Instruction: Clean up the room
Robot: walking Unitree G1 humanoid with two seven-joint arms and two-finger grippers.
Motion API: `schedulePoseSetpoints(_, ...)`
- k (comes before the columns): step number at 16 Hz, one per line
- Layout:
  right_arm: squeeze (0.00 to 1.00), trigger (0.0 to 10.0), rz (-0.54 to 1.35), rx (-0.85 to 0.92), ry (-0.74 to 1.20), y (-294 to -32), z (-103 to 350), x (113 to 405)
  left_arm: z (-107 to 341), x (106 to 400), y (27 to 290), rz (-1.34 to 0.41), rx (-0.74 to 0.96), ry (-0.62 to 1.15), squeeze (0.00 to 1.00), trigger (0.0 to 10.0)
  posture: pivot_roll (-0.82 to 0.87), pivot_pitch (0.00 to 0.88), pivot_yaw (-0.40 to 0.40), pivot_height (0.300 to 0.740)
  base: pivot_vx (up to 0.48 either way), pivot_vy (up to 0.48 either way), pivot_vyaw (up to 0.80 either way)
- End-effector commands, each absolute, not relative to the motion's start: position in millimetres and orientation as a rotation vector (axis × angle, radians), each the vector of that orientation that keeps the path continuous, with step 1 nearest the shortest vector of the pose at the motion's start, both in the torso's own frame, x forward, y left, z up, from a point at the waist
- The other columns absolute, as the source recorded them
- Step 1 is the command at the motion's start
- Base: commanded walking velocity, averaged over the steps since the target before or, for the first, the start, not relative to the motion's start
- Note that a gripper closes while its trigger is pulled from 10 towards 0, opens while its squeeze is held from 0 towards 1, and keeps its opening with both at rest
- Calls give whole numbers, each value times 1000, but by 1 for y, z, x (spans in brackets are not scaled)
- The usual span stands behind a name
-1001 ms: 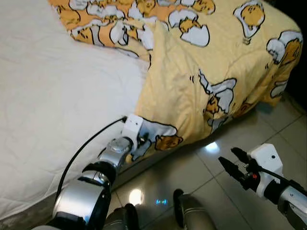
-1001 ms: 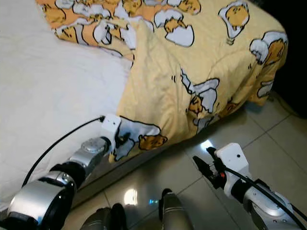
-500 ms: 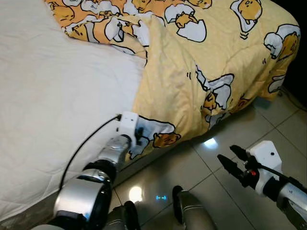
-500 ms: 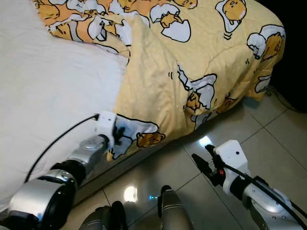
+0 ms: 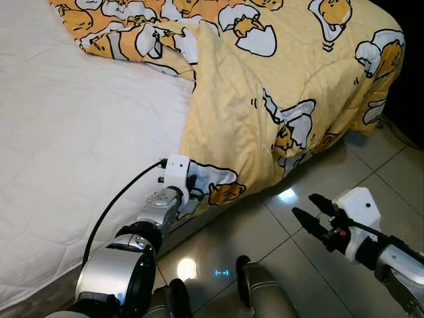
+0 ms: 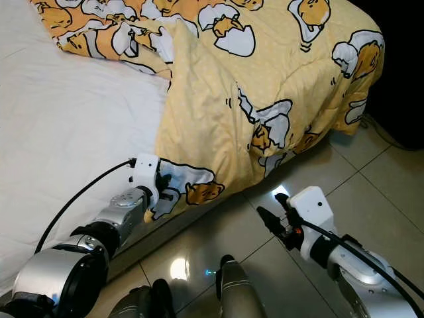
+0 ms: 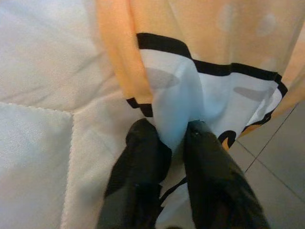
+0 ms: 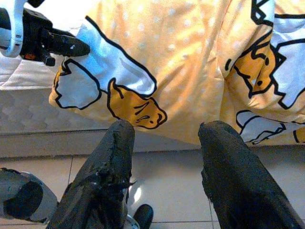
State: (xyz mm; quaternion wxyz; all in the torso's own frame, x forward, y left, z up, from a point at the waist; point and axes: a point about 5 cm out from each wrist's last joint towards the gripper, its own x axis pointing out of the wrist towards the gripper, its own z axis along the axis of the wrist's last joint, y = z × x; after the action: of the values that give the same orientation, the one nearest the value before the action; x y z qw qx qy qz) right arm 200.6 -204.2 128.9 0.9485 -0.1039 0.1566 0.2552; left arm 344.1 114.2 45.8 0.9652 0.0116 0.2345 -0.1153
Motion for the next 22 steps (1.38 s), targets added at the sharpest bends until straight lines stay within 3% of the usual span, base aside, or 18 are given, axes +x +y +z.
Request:
schedulePoseSetpoints(1,0,10000,524,-201,336,-203,124,199,36,337,119,-224,1,502,0,0,-448,269,54,740,0,0,0)
schedulePoseSetpoints(12,0,10000,547,-192,276,-192,121,220,34,334,124,-252,-26,496,0,0,-392,229,74,740,0,0,0)
schedulePoseSetpoints(17,0,10000,556,-169,275,-189,111,221,29,324,121,-253,-21,414,0,0,-282,229,71,740,0,0,0)
schedulePoseSetpoints(20,0,10000,584,-160,275,-182,106,225,14,264,111,-417,91,400,0,0,-243,234,74,740,0,0,0)
schedulePoseSetpoints(22,0,10000,612,-179,302,-180,99,223,-2,221,108,-599,161,552,0,0,-219,237,63,740,0,0,0)
